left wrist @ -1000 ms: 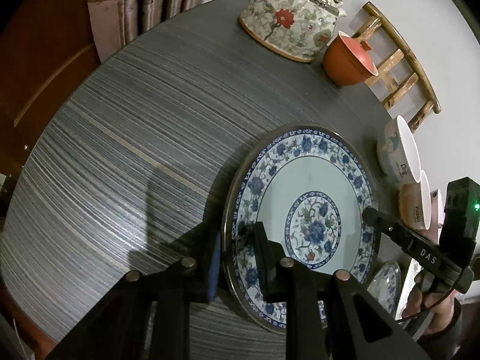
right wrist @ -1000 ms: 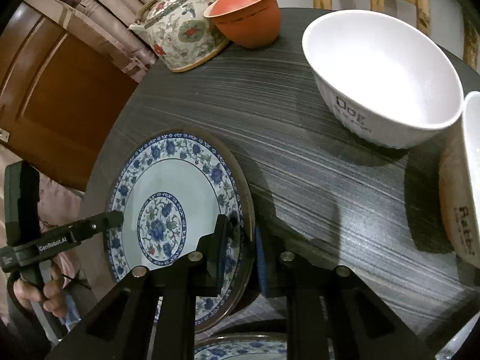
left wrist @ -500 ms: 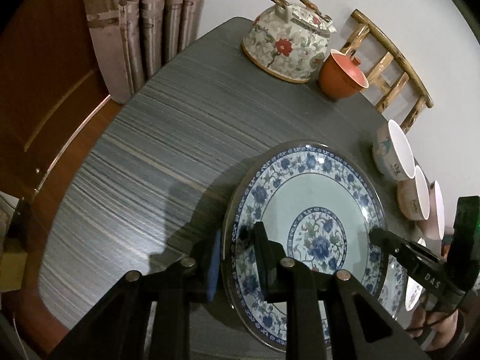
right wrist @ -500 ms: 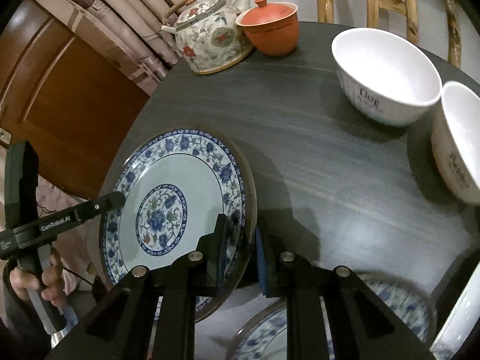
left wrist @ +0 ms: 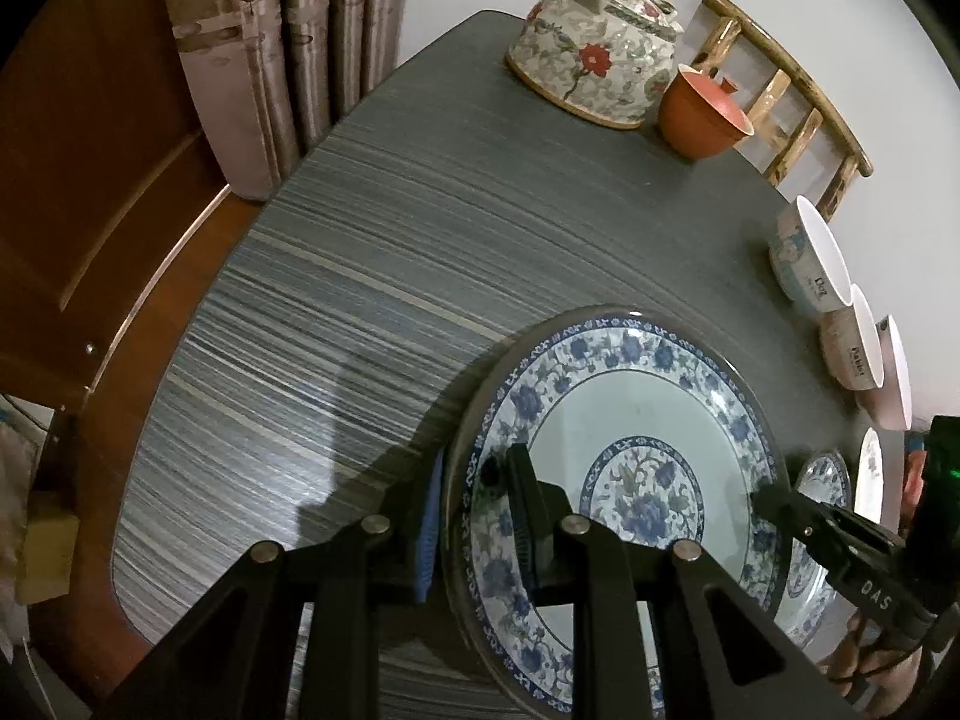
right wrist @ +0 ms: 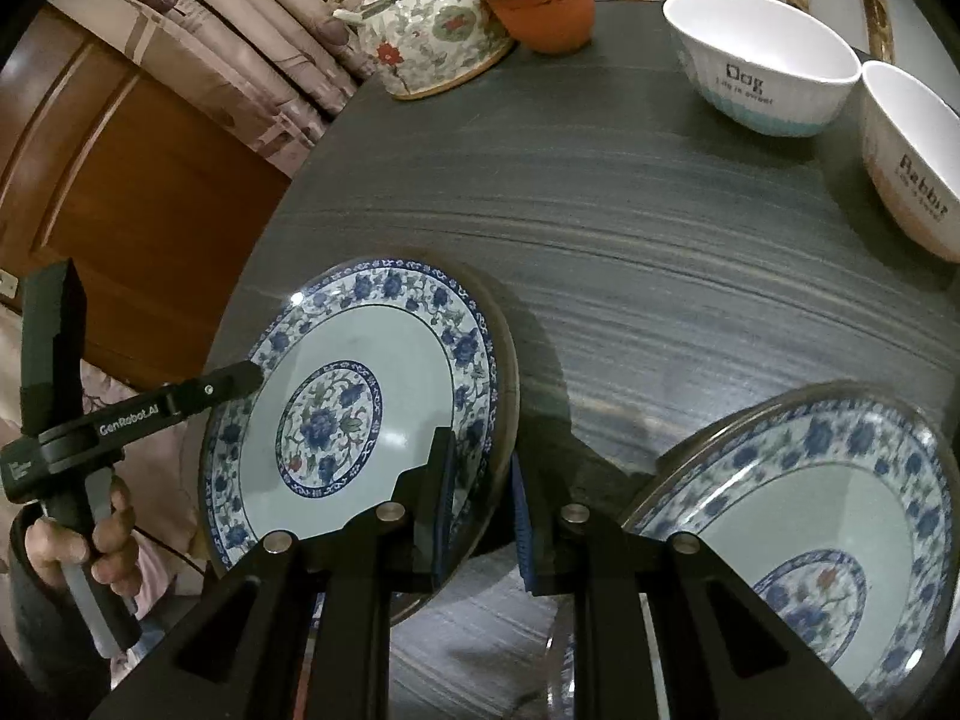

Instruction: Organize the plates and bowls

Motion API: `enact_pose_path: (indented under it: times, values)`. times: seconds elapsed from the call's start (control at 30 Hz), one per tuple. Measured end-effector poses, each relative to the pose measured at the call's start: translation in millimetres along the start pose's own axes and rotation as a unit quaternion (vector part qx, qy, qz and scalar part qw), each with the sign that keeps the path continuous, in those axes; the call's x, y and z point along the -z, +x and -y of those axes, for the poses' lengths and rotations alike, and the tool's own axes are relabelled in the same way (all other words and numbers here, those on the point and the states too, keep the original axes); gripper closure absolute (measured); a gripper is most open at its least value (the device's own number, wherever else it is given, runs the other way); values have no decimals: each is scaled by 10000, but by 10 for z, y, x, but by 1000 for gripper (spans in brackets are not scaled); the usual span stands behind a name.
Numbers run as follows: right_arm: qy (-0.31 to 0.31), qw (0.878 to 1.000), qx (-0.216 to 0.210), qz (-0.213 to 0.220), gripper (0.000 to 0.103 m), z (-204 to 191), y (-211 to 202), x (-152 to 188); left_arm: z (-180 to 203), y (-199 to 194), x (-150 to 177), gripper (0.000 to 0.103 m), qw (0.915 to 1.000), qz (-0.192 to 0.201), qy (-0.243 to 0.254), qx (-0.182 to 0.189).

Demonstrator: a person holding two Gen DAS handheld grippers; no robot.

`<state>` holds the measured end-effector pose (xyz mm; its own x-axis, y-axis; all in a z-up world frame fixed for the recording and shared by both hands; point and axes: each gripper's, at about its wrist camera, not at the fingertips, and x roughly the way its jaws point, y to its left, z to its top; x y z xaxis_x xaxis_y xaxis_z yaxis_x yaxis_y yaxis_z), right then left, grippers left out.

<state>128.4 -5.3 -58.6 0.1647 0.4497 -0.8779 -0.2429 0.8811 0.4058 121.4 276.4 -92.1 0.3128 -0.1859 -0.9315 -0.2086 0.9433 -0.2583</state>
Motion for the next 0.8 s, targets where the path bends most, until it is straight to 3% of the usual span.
enact_pose_path:
  times: [0.33,0.6,0.67,0.73,0.8]
  values:
    - [146,9998,-16,-138,86,-3,132,64,-72,33,46,82,10000,49,-44,73]
    - [40,9998,2,-175,83,-37,144,60,-15,8,63,84,9995,166,154,-236]
    - [44,9998,-28,-212,77,-33,142,66,-11,-13,71,84,9991,227,159,-314]
    - [41,9998,-4,-183,69,-9,95,79,-18,-30,83,73,9988,277,157,-360]
    - [42,9999,-29,-145,68,8,40,90,-34,-82,97,71,9986,334,152,-377]
